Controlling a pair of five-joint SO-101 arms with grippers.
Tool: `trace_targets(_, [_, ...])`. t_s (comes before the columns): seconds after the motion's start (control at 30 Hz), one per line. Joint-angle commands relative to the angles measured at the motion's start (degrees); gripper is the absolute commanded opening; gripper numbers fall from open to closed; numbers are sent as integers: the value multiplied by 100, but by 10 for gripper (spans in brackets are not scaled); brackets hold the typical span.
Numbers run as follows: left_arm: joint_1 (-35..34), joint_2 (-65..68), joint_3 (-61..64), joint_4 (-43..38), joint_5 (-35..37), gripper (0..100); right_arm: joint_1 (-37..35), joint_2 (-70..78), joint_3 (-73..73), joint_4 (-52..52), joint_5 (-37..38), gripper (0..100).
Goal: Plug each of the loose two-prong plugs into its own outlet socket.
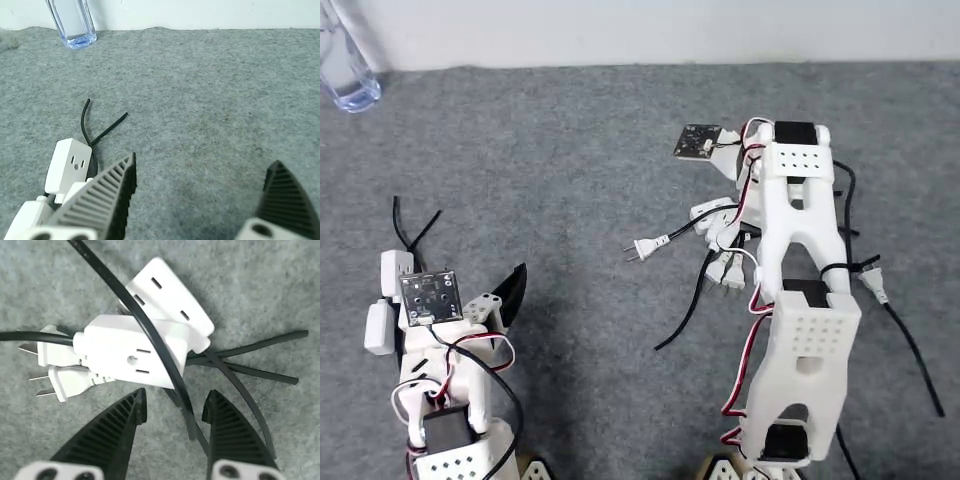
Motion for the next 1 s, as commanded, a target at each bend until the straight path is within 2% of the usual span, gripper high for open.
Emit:
trace_targets(0.0, [35,-62,-40,-70,-53,379,-84,-145,-325,-66,53,181])
trace_targets(0.2, [35,-62,-40,-70,-53,379,-84,-145,-325,-75,246,100])
trace_targets(0.53, [26,-62,-40,-62,-53,379,-57,-154,-422,-57,237,107])
trace_targets(0.63, [26,-62,-40,-62,-53,379,-48,-215,-431,-66,237,2])
trace_targets(0.7, [26,-62,-40,-62,-53,379,-48,-312,-431,-48,237,23])
trace_targets(0.97, [26,-62,-40,-62,-53,379,171,-725,-422,4,237,8])
